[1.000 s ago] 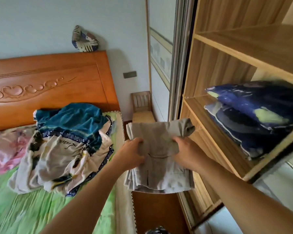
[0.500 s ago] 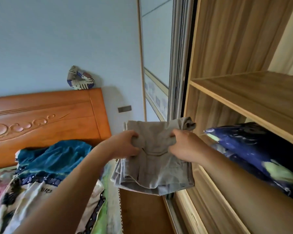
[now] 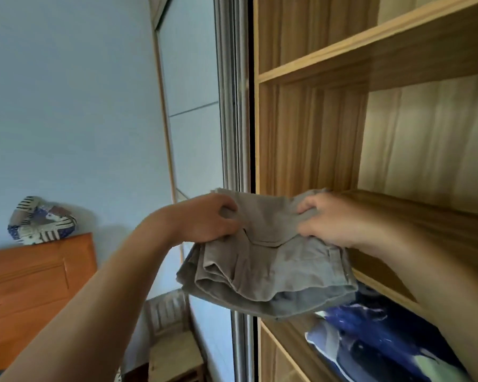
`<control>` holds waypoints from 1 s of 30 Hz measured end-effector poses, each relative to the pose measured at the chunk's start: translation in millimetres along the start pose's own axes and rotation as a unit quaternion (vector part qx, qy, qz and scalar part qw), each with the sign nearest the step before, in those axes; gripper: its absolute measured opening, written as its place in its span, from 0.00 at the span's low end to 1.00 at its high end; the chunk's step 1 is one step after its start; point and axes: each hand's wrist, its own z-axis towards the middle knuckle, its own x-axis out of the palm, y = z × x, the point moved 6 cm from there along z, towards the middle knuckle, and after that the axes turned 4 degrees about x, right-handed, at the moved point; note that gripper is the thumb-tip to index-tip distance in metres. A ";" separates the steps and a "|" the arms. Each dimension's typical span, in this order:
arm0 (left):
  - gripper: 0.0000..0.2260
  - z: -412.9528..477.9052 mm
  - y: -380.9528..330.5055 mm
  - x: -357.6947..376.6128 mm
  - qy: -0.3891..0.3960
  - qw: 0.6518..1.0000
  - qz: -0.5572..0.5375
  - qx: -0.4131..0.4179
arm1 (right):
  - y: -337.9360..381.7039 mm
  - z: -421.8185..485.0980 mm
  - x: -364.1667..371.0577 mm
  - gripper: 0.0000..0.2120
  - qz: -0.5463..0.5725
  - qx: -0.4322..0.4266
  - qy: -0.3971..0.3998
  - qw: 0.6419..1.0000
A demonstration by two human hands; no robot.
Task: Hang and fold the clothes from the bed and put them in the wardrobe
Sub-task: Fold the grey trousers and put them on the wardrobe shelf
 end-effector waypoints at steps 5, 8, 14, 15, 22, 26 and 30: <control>0.20 90.4 -30.3 13.6 0.037 0.994 -0.017 0.105 | -33.7 34.5 -38.7 0.21 0.000 0.087 -0.084 0.993; 0.24 139.3 -61.9 30.2 0.079 0.983 -0.032 0.164 | -65.0 41.1 -63.5 0.13 0.005 0.142 -0.118 0.983; 0.24 207.4 -157.4 82.0 0.139 0.941 -0.051 0.305 | -164.8 34.9 -109.1 0.14 -0.017 0.266 -0.198 0.943; 0.23 212.8 -172.9 92.6 0.159 0.930 -0.063 0.324 | -182.3 28.7 -114.5 0.18 -0.025 0.287 -0.202 0.936; 0.20 234.9 -249.6 154.1 0.236 0.875 -0.115 0.407 | -219.1 -27.3 -135.6 0.17 -0.065 0.405 -0.264 0.873; 0.18 245.5 -251.5 188.1 0.219 0.865 -0.057 0.449 | -237.4 -38.8 -121.9 0.21 -0.174 0.472 -0.223 0.835; 0.18 242.6 -243.4 196.1 0.172 0.861 -0.037 0.478 | -232.1 -43.6 -95.7 0.17 -0.220 0.485 -0.168 0.830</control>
